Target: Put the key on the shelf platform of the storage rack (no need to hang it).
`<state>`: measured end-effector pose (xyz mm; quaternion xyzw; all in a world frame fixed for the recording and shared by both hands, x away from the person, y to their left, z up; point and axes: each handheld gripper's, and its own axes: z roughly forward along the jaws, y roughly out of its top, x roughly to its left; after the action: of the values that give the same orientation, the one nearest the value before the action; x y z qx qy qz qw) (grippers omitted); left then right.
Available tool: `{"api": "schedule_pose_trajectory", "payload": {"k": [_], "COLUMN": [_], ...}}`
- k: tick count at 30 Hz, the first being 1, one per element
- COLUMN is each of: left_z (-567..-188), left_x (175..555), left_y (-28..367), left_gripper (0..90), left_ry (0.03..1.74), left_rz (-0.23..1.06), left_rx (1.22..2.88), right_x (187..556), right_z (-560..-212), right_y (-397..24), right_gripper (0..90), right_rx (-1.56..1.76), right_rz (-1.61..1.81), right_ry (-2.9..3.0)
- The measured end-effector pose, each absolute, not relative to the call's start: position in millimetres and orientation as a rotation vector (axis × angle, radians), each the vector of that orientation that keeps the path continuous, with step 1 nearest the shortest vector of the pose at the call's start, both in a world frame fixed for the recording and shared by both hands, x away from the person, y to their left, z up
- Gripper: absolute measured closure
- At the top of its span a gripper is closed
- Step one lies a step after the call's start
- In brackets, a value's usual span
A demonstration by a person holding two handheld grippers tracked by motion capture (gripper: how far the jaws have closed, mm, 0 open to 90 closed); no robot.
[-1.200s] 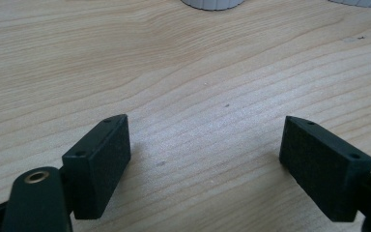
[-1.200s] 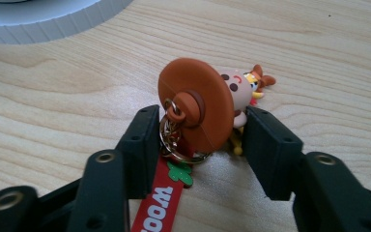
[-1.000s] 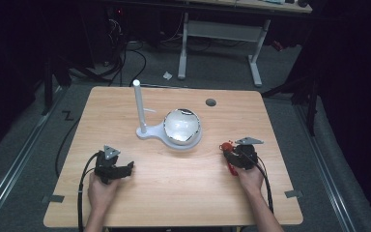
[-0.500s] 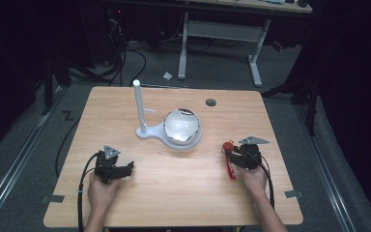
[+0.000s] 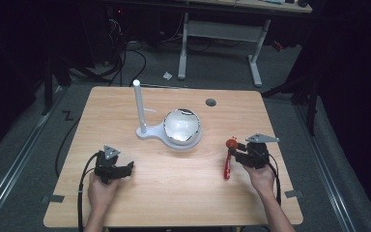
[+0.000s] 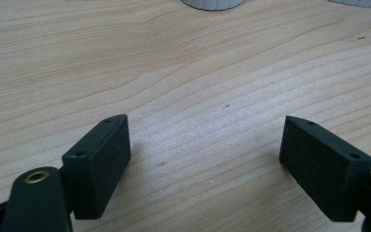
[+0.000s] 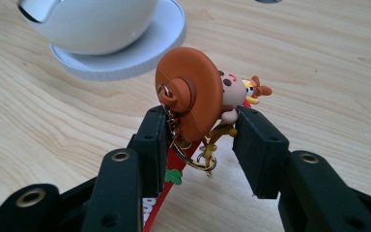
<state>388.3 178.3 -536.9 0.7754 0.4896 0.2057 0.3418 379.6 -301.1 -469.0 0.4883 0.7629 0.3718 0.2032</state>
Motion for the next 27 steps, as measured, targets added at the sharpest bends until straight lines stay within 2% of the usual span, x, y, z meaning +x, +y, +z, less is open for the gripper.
{"api": "schedule_pose_trajectory", "payload": {"k": [27], "left_z": [-536.8], "left_x": [388.4], "left_y": [178.3], "left_gripper": [18.8], "left_ry": [1.273], "left_rz": [0.535], "left_rx": [2.017], "right_x": [376.9], "right_z": [-404.5], "right_y": [-273.7], "right_gripper": [58.2], "right_rx": [1.205], "right_rz": [1.226], "right_ry": [2.165]}}
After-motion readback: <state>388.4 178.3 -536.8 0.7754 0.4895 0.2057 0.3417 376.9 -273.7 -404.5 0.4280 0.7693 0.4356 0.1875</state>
